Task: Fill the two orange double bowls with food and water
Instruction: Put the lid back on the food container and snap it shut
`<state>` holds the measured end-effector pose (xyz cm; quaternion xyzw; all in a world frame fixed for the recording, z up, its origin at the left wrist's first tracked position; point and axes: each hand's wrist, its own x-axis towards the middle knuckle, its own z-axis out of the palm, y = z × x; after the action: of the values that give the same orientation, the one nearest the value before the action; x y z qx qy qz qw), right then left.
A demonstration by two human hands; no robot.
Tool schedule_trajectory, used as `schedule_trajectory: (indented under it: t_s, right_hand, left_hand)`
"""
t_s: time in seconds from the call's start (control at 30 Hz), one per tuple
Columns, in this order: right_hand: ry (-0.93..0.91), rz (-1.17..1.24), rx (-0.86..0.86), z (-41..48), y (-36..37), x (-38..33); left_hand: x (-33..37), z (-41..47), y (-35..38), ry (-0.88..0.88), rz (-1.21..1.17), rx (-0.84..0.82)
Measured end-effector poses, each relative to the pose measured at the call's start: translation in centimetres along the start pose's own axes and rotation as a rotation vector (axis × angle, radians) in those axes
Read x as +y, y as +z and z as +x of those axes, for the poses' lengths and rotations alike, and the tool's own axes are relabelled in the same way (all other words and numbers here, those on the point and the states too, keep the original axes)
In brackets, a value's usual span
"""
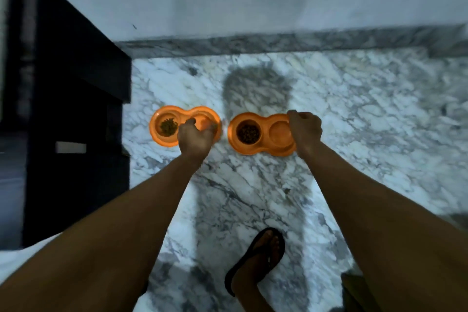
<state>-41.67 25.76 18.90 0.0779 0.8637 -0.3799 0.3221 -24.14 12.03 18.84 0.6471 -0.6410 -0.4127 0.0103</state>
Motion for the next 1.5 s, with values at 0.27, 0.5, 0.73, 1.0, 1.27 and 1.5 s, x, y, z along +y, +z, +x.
schedule_trajectory:
  t_s: [0.27, 0.5, 0.73, 1.0, 1.27, 1.5]
  right_hand:
    - [-0.17, 0.015, -0.147, -21.3, -2.8, -18.9]
    - [-0.363, 0.025, -0.17, -39.6, -0.6, -29.6]
    - [-0.475, 0.081, -0.201, -57.0, 6.2, -37.1]
    - [-0.582, 0.059, -0.286, -71.5, 16.6, -42.5]
    - [-0.669, 0.034, -0.36, -80.4, 28.1, -46.9]
    - [-0.675, 0.022, -0.442, -84.0, 40.9, -50.5]
  left_hand:
    - [11.7, -10.1, -24.4, 0.01, -0.181, 0.089]
    - [13.4, -15.6, -44.5, 0.198, -0.242, 0.185]
    - [8.2, -17.7, -64.0, 0.235, -0.318, 0.313]
    - [-0.1, -18.4, -80.5, 0.217, -0.381, 0.436]
    - [-6.1, -15.0, -91.5, 0.195, -0.432, 0.548]
    - [-10.1, -7.5, -100.5, 0.189, -0.405, 0.585]
